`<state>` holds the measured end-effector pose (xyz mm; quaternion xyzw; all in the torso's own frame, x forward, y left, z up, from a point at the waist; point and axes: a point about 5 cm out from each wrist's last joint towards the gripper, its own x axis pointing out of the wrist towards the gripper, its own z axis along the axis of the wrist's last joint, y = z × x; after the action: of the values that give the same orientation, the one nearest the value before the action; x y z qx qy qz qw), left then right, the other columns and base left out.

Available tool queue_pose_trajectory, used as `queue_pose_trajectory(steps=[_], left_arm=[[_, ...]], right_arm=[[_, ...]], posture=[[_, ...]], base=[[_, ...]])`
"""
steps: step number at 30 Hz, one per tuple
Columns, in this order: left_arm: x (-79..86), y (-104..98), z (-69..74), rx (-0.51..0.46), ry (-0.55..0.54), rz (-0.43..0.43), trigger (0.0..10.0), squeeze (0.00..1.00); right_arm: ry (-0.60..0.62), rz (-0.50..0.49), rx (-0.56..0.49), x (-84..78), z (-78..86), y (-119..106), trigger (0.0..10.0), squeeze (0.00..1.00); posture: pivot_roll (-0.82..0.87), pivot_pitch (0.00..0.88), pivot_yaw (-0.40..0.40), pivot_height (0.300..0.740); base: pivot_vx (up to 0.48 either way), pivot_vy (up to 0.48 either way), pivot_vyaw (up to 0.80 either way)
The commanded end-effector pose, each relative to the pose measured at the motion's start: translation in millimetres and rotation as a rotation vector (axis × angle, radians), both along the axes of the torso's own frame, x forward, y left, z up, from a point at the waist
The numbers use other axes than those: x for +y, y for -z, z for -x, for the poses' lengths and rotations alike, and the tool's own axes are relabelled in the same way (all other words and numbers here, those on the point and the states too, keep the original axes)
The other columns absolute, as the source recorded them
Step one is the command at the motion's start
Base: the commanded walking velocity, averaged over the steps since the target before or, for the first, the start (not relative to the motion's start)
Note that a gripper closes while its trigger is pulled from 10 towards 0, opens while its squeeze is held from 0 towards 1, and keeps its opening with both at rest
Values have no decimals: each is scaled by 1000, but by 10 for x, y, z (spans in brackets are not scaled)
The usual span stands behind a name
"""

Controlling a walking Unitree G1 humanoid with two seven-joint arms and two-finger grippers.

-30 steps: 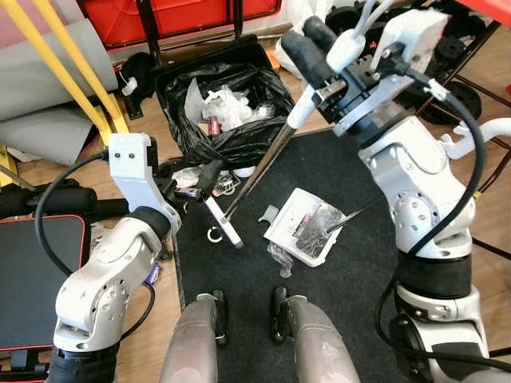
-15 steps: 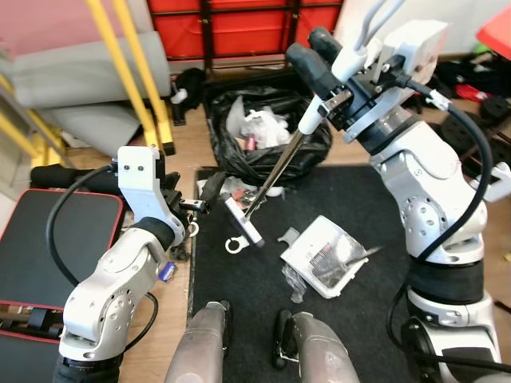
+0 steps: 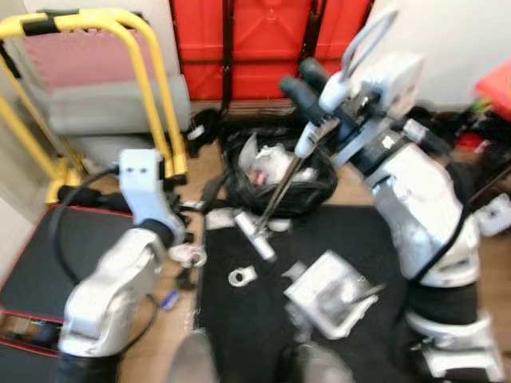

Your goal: Sweep floor

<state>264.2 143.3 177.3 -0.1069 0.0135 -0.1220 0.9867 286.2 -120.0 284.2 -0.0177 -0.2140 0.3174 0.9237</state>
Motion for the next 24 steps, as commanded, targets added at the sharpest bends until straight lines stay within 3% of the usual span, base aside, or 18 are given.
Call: queue_pose_trajectory(steps=[1, 5, 20, 24], left_arm=[[-57, 16, 6, -15, 81, -11, 10000, 0], [-72, 16, 11, -18, 92, -17, 10000, 0], [-155, 57, 44, -13, 114, -22, 10000, 0], [-169, 60, 51, -14, 120, -22, 10000, 0]], right_arm=[[-30, 10, -58, 17, 93, -87, 10000, 0], [-46, 18, -55, 32, 114, -70, 10000, 0], [-135, 73, -18, 124, 214, 48, 10000, 0], [-142, 77, -15, 120, 217, 50, 10000, 0]], posture=[[65, 47, -28, 740], [66, 43, -27, 740], [67, 23, -24, 740], [67, 25, -23, 740]], base=[[259, 0, 800], [358, 0, 800], [0, 0, 0], [0, -317, 0]])
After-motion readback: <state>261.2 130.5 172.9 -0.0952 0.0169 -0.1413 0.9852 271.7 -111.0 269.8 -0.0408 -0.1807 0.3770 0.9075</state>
